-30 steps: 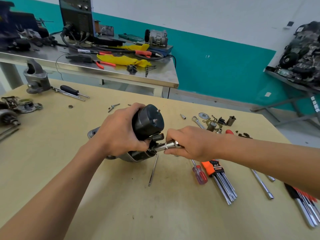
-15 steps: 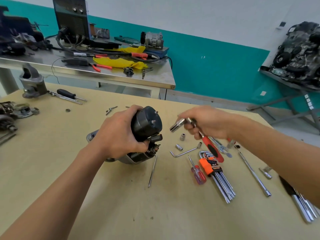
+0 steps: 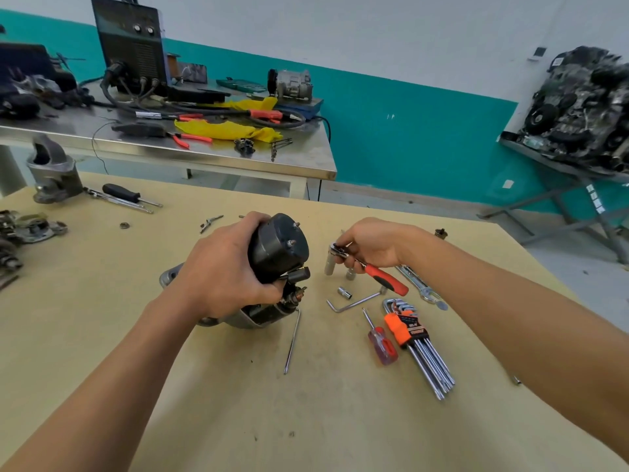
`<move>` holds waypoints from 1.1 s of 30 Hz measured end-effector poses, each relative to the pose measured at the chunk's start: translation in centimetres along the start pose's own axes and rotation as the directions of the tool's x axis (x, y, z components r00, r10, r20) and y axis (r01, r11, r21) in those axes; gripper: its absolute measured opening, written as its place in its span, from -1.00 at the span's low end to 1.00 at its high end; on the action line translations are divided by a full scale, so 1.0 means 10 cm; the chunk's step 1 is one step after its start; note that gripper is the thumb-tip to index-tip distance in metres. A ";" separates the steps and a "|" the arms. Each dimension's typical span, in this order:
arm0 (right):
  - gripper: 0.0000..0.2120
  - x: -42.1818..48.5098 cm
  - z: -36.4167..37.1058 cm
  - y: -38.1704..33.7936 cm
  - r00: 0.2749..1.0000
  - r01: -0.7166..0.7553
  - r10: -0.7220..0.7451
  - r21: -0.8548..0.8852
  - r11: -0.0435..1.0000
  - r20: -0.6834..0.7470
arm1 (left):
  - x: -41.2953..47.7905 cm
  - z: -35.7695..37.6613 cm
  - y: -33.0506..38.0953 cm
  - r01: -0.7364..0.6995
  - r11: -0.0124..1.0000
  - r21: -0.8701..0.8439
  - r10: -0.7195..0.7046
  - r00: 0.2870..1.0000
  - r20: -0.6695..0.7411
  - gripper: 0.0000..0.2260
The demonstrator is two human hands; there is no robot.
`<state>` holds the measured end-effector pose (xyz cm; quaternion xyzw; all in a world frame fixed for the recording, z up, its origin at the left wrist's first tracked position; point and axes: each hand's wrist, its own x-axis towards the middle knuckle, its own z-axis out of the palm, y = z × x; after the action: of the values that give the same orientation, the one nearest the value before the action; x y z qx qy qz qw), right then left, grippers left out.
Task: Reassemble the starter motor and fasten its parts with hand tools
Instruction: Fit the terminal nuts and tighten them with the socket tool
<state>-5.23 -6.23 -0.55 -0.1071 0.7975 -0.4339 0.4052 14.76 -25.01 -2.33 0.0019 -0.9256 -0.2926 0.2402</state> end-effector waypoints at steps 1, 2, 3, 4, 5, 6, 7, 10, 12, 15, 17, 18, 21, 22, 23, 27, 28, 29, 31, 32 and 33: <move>-0.79 0.02 0.02 0.00 1.000 -0.006 0.006 -0.015 1.000 -0.001 | 0.00 0.00 0.00 -0.001 1.000 0.001 0.001 1.000 -0.003 -0.32; -0.79 0.04 0.04 0.00 1.000 -0.015 0.015 -0.026 1.000 -0.007 | 0.00 0.00 0.00 -0.002 1.000 0.002 0.002 1.000 -0.005 -0.32; -0.78 0.06 0.06 0.00 1.000 -0.023 0.022 -0.033 0.999 -0.016 | 0.01 0.00 0.00 -0.004 1.000 0.002 0.004 1.000 -0.007 -0.32; -0.78 0.07 0.08 0.01 0.999 -0.024 0.023 -0.038 0.999 -0.029 | 0.01 0.00 0.00 -0.007 1.000 0.001 0.007 1.000 -0.007 -0.32; -0.78 0.08 0.09 0.01 0.999 -0.020 0.018 -0.038 0.999 -0.044 | 0.01 0.00 0.00 -0.008 1.000 0.001 0.008 1.000 -0.007 -0.32; -0.77 0.09 0.10 0.02 0.998 -0.010 0.008 -0.031 0.999 -0.054 | 0.01 0.00 -0.01 -0.009 1.000 0.000 0.010 1.000 -0.006 -0.32; -0.78 0.08 0.10 0.01 0.998 0.004 -0.004 -0.015 1.000 -0.055 | 0.01 0.00 -0.01 -0.010 1.000 -0.001 0.010 1.000 -0.006 -0.32; -0.81 0.02 -0.04 -0.07 0.997 0.075 -0.073 0.046 0.996 -0.032 | 0.01 0.01 -0.02 -0.003 1.000 -0.002 0.003 1.000 -0.011 -0.33; -0.82 -0.04 -0.20 -0.14 0.993 0.112 -0.109 0.058 0.992 -0.052 | 0.01 0.01 -0.02 -0.002 1.000 -0.002 0.002 1.000 -0.008 -0.33; -0.79 -0.09 -0.43 -0.13 0.983 0.140 -0.145 -0.051 0.989 -0.114 | 0.01 0.02 -0.02 -0.007 1.000 -0.002 0.007 1.000 -0.006 -0.34; -0.80 -0.07 -0.50 -0.03 0.976 0.146 -0.177 -0.220 0.965 -0.129 | 0.01 0.01 -0.02 -0.009 1.000 -0.005 0.009 1.000 -0.001 -0.33; -0.81 -0.04 -0.51 0.04 0.978 0.142 -0.179 -0.285 0.948 -0.106 | 0.01 0.01 -0.02 -0.008 1.000 -0.006 0.008 1.000 0.001 -0.33; -0.86 0.07 -0.50 0.24 0.992 0.114 -0.128 -0.346 0.931 -0.020 | 0.01 0.01 -0.02 -0.006 1.000 -0.006 0.006 1.000 -0.001 -0.31; -0.87 0.11 -0.50 0.29 0.994 0.100 -0.109 -0.332 0.938 -0.010 | 0.01 0.01 -0.02 -0.008 1.000 -0.005 0.008 1.000 -0.003 -0.30; -0.87 0.14 -0.49 0.32 0.996 0.088 -0.093 -0.311 0.946 -0.004 | 0.01 0.01 -0.02 -0.010 1.000 -0.004 0.010 1.000 -0.006 -0.30; -0.88 0.23 -0.49 0.38 0.997 0.081 -0.082 -0.291 0.953 0.008 | 0.01 0.01 -0.03 -0.008 1.000 -0.007 0.007 1.000 -0.011 -0.30; -0.88 0.24 -0.49 0.38 0.996 0.084 -0.084 -0.288 0.954 0.010 | 0.01 0.01 -0.03 -0.008 1.000 -0.009 0.007 1.000 -0.013 -0.30; -0.88 0.24 -0.49 0.38 0.996 0.086 -0.086 -0.282 0.956 0.013 | 0.01 0.01 -0.03 -0.007 1.000 -0.012 0.007 1.000 -0.014 -0.31; -0.87 0.24 -0.48 0.38 0.996 0.089 -0.087 -0.277 0.957 0.020 | 0.01 0.02 -0.03 -0.009 1.000 -0.022 0.008 1.000 -0.017 -0.31; -0.87 0.24 -0.47 0.38 0.996 0.090 -0.087 -0.282 0.955 0.022 | 0.01 0.02 -0.03 -0.010 1.000 -0.025 0.009 1.000 -0.018 -0.31; -0.87 0.24 -0.47 0.37 0.996 0.089 -0.087 -0.289 0.953 0.022 | 0.02 0.02 -0.03 -0.010 1.000 -0.027 0.010 1.000 -0.020 -0.32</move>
<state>-9.59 -2.43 -3.41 -0.2026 0.8451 -0.3296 0.3689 14.51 -25.20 -2.56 -0.0031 -0.9192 -0.3038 0.2506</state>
